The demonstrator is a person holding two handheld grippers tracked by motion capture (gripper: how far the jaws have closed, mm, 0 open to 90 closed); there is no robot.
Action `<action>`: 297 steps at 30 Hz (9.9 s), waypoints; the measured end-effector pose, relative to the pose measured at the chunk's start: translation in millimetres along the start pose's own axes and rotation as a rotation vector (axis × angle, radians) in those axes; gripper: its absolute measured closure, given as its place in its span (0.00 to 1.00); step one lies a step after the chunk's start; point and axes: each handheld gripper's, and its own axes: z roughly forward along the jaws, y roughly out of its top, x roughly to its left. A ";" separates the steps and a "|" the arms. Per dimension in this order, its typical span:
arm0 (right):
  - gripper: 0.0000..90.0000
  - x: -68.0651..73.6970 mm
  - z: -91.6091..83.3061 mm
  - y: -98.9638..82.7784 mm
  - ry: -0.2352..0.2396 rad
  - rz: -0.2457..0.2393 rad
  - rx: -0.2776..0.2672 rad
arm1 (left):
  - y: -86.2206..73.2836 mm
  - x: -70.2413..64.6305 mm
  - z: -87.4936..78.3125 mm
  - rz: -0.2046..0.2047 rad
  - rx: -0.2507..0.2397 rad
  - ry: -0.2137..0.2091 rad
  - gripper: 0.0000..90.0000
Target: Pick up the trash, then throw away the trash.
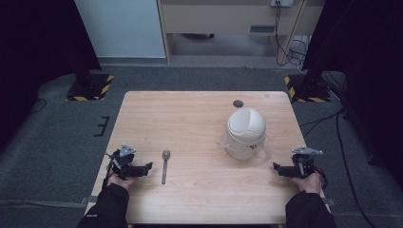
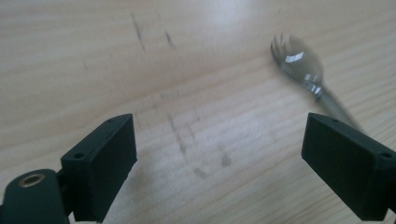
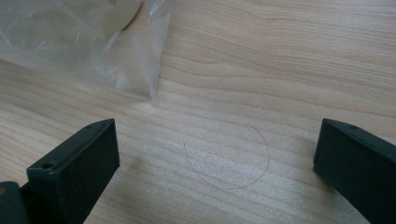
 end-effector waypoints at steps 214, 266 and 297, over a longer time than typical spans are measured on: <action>0.23 67.6 -116.0 96.6 0.094 -0.036 -0.483 | 96.6 -126.2 -94.5 0.154 -0.577 -0.204 0.87; 0.58 159.7 -115.3 158.5 0.449 -0.093 -0.562 | 130.1 -231.6 -43.3 0.304 -0.620 -0.341 0.87; 0.95 156.7 -117.0 158.4 0.516 -0.028 -0.542 | 106.1 -178.2 -58.9 0.244 -0.502 -0.293 0.58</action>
